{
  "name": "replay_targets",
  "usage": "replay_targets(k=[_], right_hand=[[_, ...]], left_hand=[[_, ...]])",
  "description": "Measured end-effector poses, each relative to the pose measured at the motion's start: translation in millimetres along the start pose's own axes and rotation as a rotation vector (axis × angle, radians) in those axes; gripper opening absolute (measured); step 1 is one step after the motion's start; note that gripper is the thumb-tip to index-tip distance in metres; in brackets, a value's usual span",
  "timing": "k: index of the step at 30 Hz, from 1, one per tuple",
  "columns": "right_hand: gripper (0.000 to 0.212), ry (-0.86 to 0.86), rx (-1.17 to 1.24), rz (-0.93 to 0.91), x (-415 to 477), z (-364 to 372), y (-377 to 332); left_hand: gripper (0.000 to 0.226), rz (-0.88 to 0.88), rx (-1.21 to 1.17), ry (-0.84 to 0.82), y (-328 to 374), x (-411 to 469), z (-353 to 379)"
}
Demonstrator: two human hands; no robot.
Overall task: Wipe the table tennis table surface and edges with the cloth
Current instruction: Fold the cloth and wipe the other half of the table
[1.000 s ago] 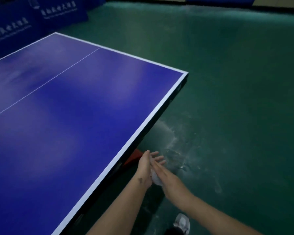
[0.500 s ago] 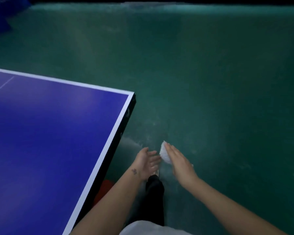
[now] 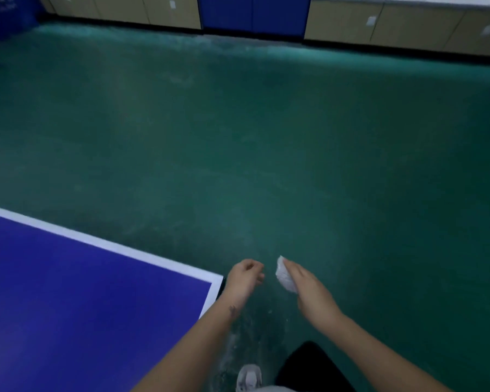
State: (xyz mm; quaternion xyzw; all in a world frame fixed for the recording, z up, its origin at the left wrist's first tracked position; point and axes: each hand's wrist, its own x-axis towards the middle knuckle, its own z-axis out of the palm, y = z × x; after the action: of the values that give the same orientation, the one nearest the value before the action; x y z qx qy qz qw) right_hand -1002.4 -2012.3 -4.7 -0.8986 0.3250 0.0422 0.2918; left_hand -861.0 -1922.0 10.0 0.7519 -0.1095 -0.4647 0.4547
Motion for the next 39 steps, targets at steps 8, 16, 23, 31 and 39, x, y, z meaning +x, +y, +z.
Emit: replay_targets(k=[8,16,23,31,39], right_hand=[[0.076,-0.214,0.05,-0.212,179.2,-22.0,-27.7],[0.049,-0.431,0.11,-0.479,338.6,-54.0,-60.1],[0.046,-0.605,0.081,-0.763,424.5,-36.7,-155.6],[0.051,-0.728,-0.026,-1.012,477.2,38.4,-304.7],[0.047,-0.764,-0.004,-0.978,536.9,87.7,-460.1]], left_hand=[[0.023,0.108,0.31,0.323,32.5,115.7,-50.5],[0.024,-0.121,0.059,0.675,92.5,196.2,-87.1],[0.029,-0.254,0.101,1.007,110.2,195.4,-146.2],[0.031,-0.38,0.097,1.206,79.2,197.1,-270.1],[0.031,-0.373,0.02,1.322,77.9,207.5,-440.3]])
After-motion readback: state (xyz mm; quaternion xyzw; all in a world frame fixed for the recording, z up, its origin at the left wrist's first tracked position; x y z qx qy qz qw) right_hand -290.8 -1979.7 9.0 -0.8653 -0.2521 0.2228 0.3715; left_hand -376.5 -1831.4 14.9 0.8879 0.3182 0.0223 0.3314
